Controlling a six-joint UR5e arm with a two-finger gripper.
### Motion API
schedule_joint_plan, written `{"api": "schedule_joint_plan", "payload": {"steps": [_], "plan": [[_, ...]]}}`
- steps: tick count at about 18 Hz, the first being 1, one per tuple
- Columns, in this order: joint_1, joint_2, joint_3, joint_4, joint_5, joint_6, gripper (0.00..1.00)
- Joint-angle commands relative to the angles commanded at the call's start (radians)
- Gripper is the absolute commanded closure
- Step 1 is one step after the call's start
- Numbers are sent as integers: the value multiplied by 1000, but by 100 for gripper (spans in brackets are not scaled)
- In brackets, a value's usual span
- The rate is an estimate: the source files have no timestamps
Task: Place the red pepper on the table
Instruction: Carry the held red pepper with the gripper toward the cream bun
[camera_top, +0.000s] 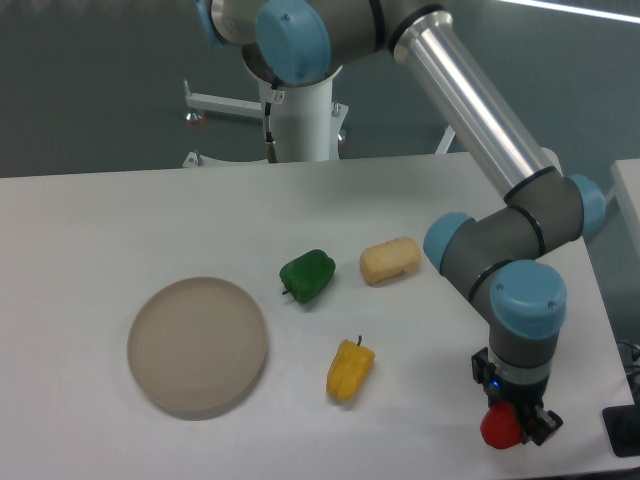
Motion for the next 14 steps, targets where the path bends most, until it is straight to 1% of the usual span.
{"api": "schedule_joint_plan", "payload": {"steps": [1, 3, 4, 9, 12, 14], "plan": [[0, 43, -54, 2, -9, -18, 56], [-14, 88, -106, -3, -9, -55, 56], [-17, 118, -146, -3, -9, -66, 56], [-15, 266, -362, 11, -12, -106, 56], [-11, 310, -436, 29, -16, -106, 56], [-9, 335, -484, 58, -17, -107, 56]]}}
